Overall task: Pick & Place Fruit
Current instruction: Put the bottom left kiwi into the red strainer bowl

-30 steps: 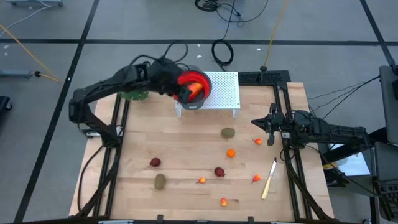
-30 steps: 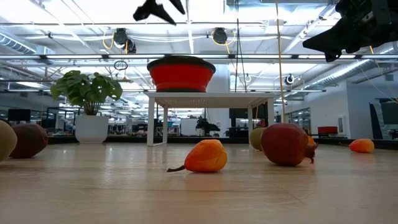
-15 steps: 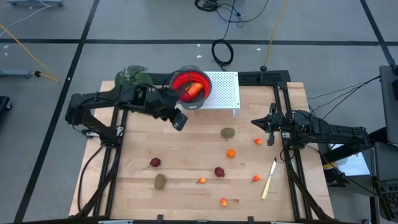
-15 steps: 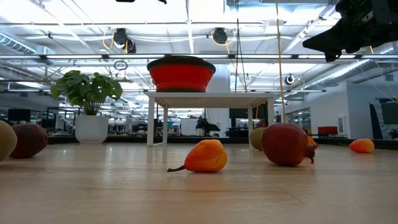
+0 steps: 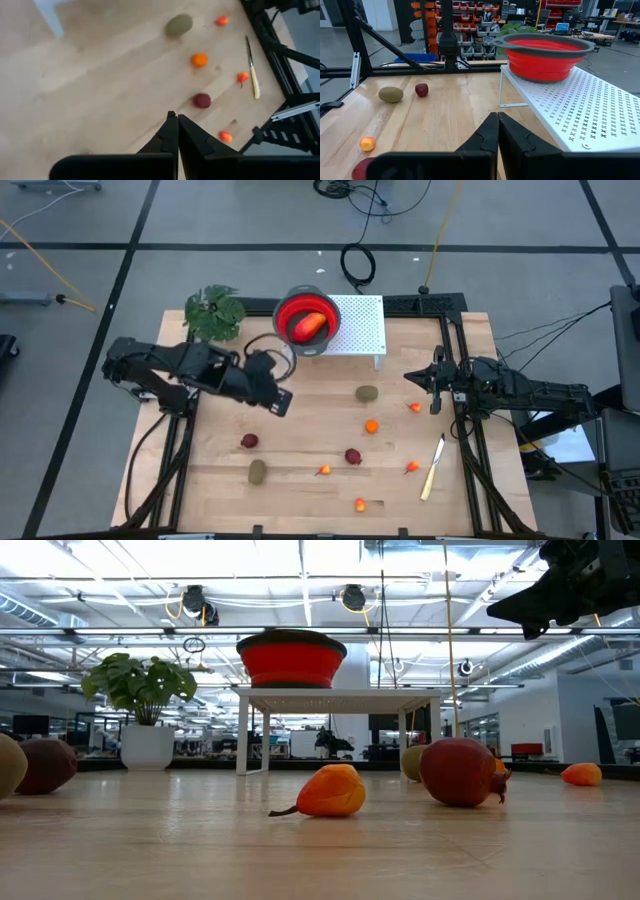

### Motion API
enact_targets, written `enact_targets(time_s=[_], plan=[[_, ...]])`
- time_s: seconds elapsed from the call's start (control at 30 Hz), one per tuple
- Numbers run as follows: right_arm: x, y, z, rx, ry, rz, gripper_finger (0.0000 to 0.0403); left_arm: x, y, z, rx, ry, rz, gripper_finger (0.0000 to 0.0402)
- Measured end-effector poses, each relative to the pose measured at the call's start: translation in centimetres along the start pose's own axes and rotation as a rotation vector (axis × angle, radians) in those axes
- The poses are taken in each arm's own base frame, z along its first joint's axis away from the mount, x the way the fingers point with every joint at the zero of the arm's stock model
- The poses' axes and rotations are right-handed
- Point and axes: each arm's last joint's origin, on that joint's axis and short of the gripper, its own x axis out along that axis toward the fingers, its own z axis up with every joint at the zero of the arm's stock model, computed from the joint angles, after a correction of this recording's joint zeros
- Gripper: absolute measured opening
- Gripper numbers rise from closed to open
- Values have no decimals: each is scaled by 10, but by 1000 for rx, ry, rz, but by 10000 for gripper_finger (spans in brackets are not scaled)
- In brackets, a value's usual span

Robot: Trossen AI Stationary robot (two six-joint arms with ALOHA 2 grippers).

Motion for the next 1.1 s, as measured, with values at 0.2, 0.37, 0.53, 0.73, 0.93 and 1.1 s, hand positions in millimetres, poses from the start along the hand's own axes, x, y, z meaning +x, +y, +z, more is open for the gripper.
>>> enact_targets(time_s=[0.2,0.37,0.53,0.73,0.93,1.1], plan=[[0,0,0,0,0,0,0,13,0,-29,-118,62,75,2],[0,0,0,0,1,0,0,30,3,-53,-209,132,145,4],[0,0,0,0,1,0,0,48,11,-76,-305,194,209,6],[0,0,0,0,1,0,0,66,24,-102,-407,270,299,2],[0,0,0,0,2,0,0,82,29,-126,-490,348,301,6],[0,0,0,0,2,1,0,91,30,-144,-547,375,247,6]])
